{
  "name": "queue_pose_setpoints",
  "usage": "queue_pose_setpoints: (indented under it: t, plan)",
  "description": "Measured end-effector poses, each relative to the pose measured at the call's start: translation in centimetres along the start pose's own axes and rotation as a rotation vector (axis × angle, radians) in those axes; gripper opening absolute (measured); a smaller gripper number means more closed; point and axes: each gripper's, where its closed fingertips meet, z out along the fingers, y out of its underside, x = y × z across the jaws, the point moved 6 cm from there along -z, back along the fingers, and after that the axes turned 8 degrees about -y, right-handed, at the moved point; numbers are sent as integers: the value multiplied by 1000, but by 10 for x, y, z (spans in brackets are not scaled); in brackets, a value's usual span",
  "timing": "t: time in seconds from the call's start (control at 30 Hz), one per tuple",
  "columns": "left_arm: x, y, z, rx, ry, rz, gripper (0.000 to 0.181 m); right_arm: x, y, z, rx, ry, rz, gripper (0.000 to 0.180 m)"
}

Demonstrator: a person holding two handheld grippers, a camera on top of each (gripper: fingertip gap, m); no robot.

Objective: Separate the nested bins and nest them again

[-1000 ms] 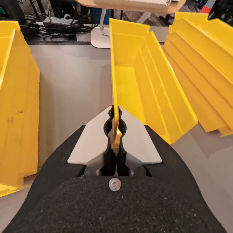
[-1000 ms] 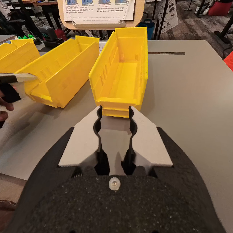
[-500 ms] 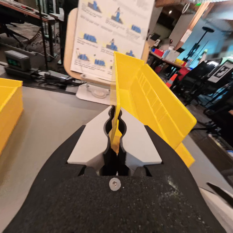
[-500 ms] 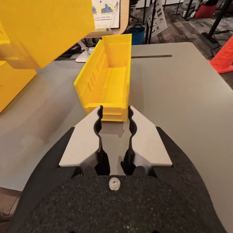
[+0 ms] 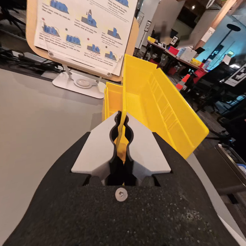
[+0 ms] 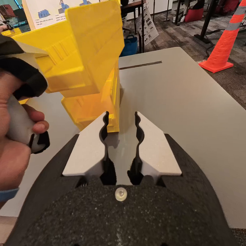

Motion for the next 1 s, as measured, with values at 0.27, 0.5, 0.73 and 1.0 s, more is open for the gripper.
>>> queue_pose_setpoints:
  t: [0.27,0.5,0.73,1.0]
  plan:
    - [-7,-4,1,57,-79,8,0,-1,4,3,-21,-23,26,39]
    - [2,5,0,4,-84,-4,0,-4,3,7,-28,-28,14,39]
    - [-17,35,22,-28,-147,71,0,-2,5,7,-37,-27,16,39]
    - [-16,46,27,-2,-82,210,1,-6,7,9,-56,-40,7,39]
